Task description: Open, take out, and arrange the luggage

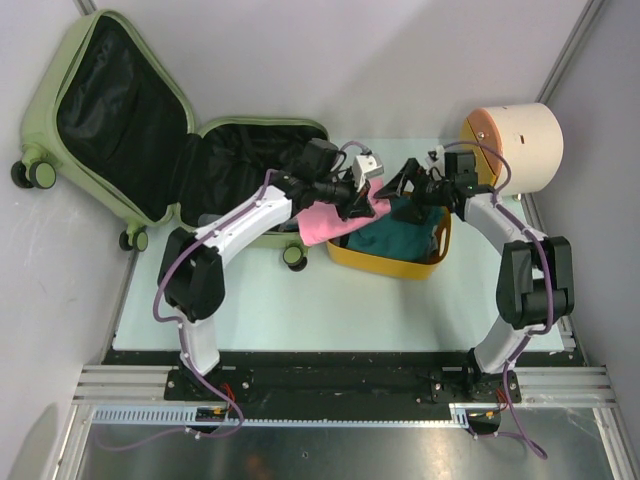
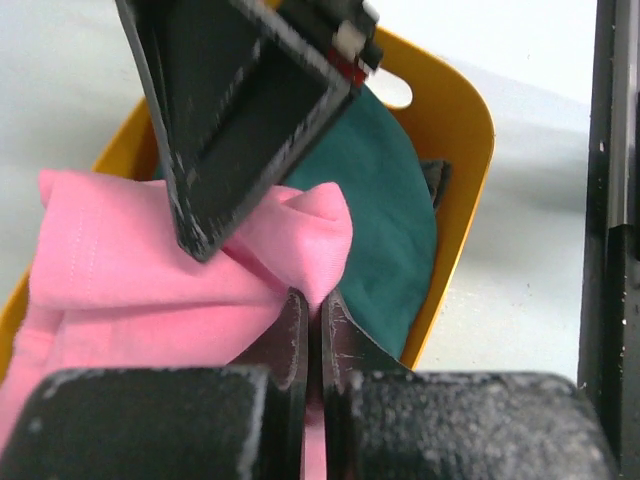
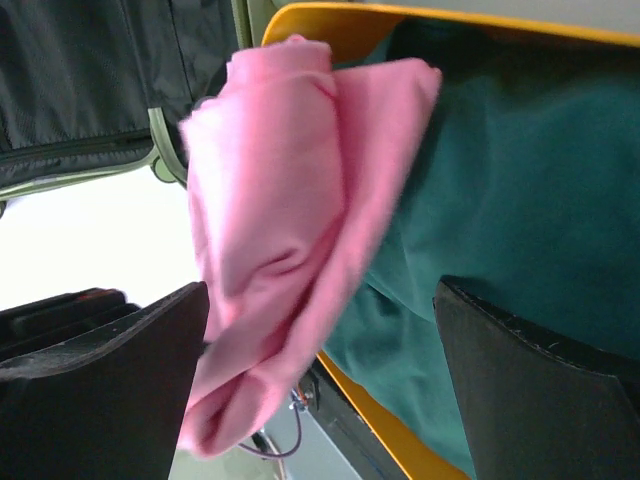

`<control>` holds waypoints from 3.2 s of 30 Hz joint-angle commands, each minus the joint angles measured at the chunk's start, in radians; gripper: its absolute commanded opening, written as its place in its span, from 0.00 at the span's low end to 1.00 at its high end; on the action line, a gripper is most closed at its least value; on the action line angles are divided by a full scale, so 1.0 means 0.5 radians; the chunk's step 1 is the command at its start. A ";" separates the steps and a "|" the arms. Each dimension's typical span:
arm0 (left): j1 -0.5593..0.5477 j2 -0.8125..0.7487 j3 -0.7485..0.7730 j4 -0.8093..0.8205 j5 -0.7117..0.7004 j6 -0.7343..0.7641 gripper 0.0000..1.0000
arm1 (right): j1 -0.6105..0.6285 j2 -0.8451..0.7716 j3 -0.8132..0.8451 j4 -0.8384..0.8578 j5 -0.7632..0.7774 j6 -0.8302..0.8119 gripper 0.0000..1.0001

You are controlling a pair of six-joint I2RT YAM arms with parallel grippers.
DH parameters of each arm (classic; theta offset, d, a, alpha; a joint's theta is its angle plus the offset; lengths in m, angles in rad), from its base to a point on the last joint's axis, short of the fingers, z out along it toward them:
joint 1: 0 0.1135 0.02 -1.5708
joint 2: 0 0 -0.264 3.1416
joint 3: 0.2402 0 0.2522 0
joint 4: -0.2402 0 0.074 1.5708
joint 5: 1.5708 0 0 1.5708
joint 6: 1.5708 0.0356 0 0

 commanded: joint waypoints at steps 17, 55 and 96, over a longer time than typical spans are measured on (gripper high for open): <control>-0.040 -0.311 -0.218 0.216 0.160 0.234 0.01 | 0.170 0.127 0.004 0.542 -0.168 0.363 0.85; 0.911 -0.559 -0.534 0.048 -0.410 -0.229 1.00 | -0.496 -0.806 -0.460 -0.007 0.304 -0.769 0.80; 1.273 0.554 0.730 -0.756 -0.863 0.336 0.78 | 0.151 -0.097 0.099 -0.667 0.543 -1.840 0.83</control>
